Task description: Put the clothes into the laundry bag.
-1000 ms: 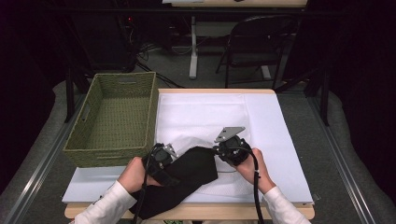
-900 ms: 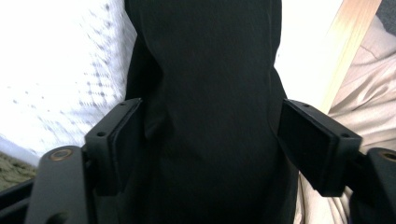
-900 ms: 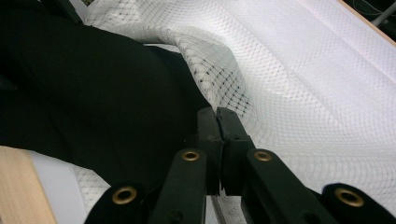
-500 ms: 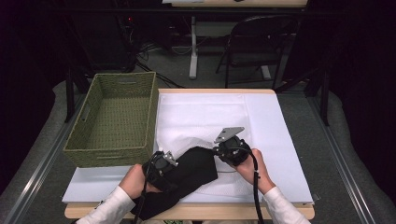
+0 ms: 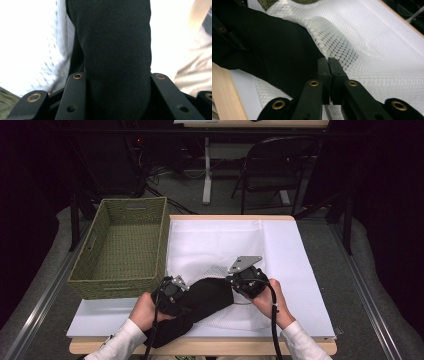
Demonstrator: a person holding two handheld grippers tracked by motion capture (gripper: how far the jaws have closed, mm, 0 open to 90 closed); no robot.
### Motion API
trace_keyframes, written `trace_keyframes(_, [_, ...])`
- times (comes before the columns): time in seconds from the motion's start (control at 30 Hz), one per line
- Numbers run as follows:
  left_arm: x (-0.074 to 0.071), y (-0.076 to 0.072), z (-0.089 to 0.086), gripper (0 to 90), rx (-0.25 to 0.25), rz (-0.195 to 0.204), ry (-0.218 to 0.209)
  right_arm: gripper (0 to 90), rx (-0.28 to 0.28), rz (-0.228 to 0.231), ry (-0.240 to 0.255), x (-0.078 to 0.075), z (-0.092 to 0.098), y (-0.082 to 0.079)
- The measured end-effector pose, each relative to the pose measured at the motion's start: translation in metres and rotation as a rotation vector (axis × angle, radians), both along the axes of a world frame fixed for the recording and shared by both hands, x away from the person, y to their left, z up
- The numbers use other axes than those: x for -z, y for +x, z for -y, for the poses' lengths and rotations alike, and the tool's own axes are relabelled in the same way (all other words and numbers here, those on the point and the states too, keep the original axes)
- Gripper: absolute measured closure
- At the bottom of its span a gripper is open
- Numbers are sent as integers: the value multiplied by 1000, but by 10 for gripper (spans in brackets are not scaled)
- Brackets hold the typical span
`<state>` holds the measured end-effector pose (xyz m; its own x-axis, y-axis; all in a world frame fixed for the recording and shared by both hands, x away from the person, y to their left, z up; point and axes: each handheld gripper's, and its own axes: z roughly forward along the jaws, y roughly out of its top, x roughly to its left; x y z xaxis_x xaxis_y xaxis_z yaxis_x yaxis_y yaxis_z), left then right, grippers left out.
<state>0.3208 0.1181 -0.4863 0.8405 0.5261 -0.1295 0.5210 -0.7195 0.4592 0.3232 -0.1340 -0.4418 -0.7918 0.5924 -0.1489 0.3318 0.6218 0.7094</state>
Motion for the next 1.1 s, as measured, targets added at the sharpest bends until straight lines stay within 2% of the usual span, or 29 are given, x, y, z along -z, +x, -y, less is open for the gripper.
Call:
trace_keyframes(0.07, [-3, 3, 5, 649, -18, 13, -10, 893, 5, 5, 11, -3, 1, -1])
trace_keyframes(0.13, [-1, 8, 9, 643, -39, 7, -29, 893, 1, -8, 13, -1, 1, 1])
trace_keyframes(0.2, [8, 12, 15, 630, -48, -4, -30, 893, -6, -32, -2, 5, 1, 3])
trace_keyframes(0.23, [12, 13, 17, 618, -39, -6, -14, 893, -6, -48, -17, 9, 0, 4])
trace_keyframes(0.27, [16, 14, 17, 602, -26, -16, -17, 893, -6, -53, -29, 12, 0, 5])
trace_keyframes(0.33, [15, 14, 16, 530, -20, -11, -15, 893, -2, -71, -40, 17, 1, 5])
trace_keyframes(0.4, [12, 10, 15, 395, -19, 21, 9, 893, -2, -73, -39, 18, 3, 5])
trace_keyframes(0.5, [6, 4, 10, 307, -6, 41, 5, 893, 0, -67, -38, 17, 4, 5])
trace_keyframes(0.53, [5, 2, 8, 253, 1, 45, 8, 893, 0, -63, -40, 16, 4, 4])
trace_keyframes(0.63, [2, -7, 3, 184, 26, 54, 14, 893, 6, -64, -41, 16, 4, 4])
trace_keyframes(0.73, [3, -13, 1, 172, 38, 56, 32, 893, 8, -66, -42, 17, 5, 4])
trace_keyframes(0.8, [6, -15, 0, 166, 56, 35, 44, 893, 8, -68, -43, 17, 5, 5])
trace_keyframes(0.9, [16, -14, 2, 177, 64, 30, 72, 893, 7, -68, -43, 17, 6, 5])
trace_keyframes(0.97, [22, -11, 4, 223, 68, 32, 53, 893, 10, -72, -45, 18, 6, 6])
trace_keyframes(1.07, [28, -11, 7, 367, 117, 61, 11, 893, 4, -79, -55, 20, 4, 6])
trace_keyframes(1.1, [30, -11, 8, 390, 111, 58, 7, 893, 4, -79, -59, 20, 4, 6])
